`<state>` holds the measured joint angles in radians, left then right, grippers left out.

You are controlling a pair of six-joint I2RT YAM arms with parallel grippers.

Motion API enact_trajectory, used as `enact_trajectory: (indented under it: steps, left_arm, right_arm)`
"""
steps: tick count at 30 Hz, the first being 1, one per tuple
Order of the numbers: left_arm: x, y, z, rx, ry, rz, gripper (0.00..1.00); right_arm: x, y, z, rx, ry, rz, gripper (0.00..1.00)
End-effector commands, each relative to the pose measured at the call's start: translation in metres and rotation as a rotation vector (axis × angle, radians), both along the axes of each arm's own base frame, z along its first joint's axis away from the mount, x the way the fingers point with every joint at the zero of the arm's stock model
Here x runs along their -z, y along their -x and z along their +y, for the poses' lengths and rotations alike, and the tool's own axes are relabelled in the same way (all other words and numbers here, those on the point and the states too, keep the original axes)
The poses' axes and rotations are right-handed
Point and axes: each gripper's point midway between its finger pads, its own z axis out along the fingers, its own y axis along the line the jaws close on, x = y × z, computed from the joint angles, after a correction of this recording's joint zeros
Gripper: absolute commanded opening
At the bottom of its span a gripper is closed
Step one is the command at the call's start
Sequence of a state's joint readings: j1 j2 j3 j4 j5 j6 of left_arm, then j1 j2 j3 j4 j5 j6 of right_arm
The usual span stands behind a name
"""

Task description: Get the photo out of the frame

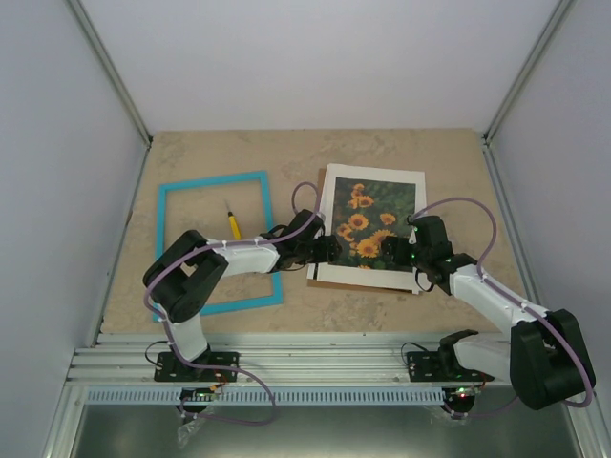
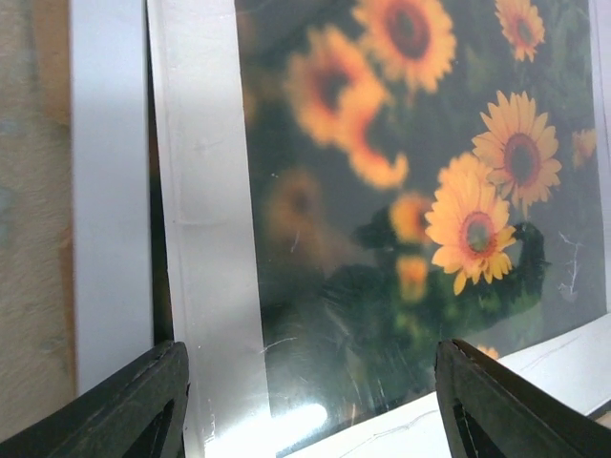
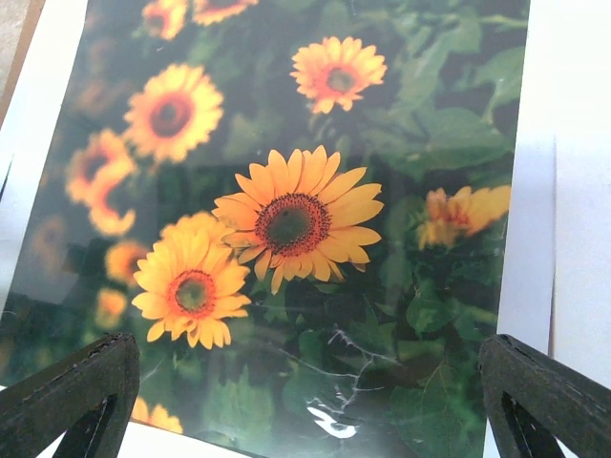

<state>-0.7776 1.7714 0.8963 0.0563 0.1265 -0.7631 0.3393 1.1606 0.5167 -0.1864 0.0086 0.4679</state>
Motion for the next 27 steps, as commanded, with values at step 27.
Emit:
enact_trajectory:
  steps: [27]
  left_arm:
    - [-0.032,-0.01,0.029,-0.074,0.089,-0.056,0.76]
  right_arm:
    - [-0.019,-0.011,0.007,-0.076,0.016,-0.146,0.98]
